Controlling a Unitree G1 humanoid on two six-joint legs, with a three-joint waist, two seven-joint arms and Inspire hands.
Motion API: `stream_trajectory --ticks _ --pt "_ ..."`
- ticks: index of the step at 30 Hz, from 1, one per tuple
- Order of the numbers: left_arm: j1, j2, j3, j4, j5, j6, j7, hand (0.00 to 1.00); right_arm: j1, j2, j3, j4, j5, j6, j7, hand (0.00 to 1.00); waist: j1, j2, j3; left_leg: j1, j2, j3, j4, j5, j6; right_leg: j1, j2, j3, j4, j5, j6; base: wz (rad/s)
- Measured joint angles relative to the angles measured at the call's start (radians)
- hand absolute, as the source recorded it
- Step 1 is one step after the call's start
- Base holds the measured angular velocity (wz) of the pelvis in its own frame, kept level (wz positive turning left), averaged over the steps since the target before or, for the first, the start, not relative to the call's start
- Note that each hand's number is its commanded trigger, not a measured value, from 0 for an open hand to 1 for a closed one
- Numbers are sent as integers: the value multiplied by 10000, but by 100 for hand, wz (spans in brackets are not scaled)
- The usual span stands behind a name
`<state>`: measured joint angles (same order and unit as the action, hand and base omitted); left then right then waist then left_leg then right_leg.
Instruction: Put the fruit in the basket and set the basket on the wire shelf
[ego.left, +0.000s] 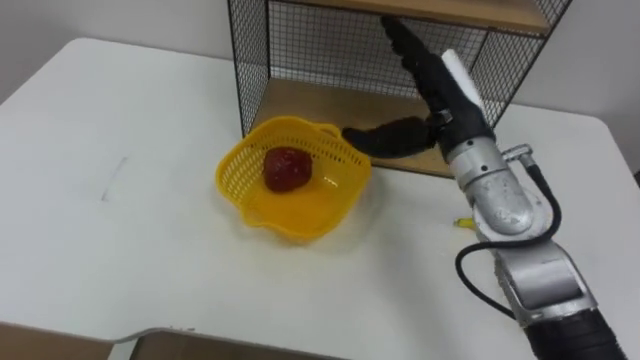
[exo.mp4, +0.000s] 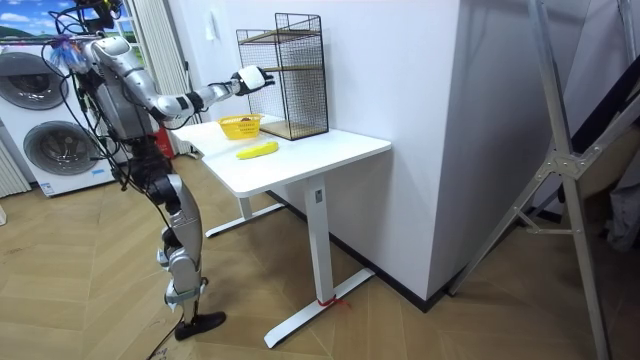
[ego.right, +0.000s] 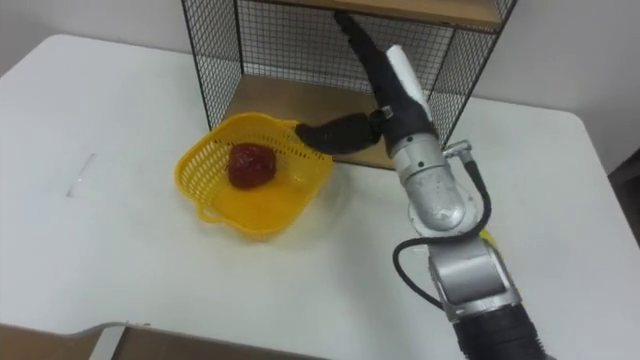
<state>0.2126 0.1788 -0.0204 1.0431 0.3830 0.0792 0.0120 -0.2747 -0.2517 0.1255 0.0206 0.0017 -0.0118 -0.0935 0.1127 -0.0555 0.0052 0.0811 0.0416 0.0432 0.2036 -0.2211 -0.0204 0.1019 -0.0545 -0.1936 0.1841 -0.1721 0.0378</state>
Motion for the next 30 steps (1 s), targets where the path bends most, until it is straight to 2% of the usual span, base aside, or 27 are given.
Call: stream_trajectory --ticks 3,7,12,14,16,21,24,30 --pt "113 -5 -8 0 13 -24 27 0 3 -243 -59 -6 320 -91 -382 0 -161 41 -29 9 1 35 9 0 0 -7 0 22 2 2 -2 -2" --pt "347 -99 162 -48 27 -22 32 0 65 -276 -586 -62 356 -93 -705 0 -307 104 -89 78 4 111 7 0 1 4 0 83 17 2 -3 -4" --pt "717 -149 320 -234 25 -19 58 0 455 -330 -1283 -472 317 -183 -1155 0 -364 132 -105 175 9 232 -65 0 2 18 5 199 28 2 -3 -7" --pt "765 -143 499 -236 20 -21 65 0 577 -476 -1535 -449 284 -286 -1291 0 -381 114 -111 195 9 248 -62 0 2 28 4 222 35 2 -4 -4" --pt "841 -98 581 -234 14 -28 165 0 822 -741 -1608 -314 261 -432 -1656 0 -399 62 -87 210 11 287 -59 1 3 27 4 264 38 2 -4 -4" --pt "841 -84 576 -219 17 -47 275 0 1590 -740 -1904 178 94 -425 -1996 0 -593 -51 -25 173 11 295 -116 -1 5 7 4 269 41 2 -4 -1" --pt "714 -80 563 -221 13 -47 276 0 1948 -742 -1908 221 17 -416 -2043 0 -616 -16 -14 175 13 378 -146 -1 5 -53 7 367 45 3 -4 -8" --pt "542 -43 572 -290 15 -47 282 0 2051 -739 -1897 420 15 -416 -2054 0 -617 17 -15 222 13 469 -161 -1 6 -77 23 483 18 3 -4 -3"
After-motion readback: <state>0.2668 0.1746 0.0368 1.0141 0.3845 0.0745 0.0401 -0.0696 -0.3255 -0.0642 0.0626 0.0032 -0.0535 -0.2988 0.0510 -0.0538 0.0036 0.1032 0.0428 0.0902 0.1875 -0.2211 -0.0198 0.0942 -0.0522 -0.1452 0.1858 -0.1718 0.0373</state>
